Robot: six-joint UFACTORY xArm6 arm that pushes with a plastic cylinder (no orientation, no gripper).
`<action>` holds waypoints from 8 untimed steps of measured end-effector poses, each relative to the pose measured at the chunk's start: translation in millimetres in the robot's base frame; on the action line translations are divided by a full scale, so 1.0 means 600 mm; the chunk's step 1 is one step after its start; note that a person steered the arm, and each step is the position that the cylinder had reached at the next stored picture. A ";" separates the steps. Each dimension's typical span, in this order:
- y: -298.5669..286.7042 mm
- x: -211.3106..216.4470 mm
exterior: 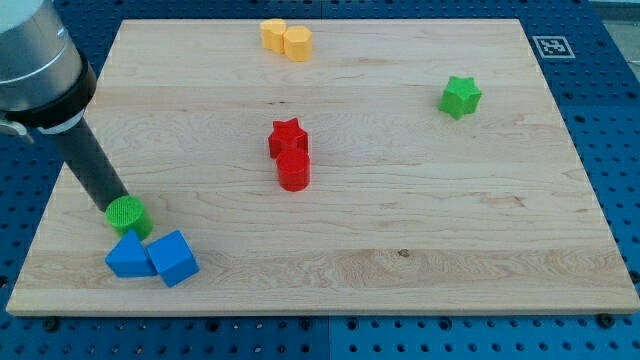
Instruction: Move the green star towards the top of the blue cube
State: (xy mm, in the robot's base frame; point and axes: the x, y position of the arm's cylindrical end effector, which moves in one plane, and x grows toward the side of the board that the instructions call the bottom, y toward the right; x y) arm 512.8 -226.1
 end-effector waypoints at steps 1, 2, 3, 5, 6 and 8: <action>-0.005 -0.020; -0.012 -0.114; 0.028 -0.209; 0.227 -0.264; 0.340 -0.326; 0.593 -0.363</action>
State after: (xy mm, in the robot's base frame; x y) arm 294.8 129.8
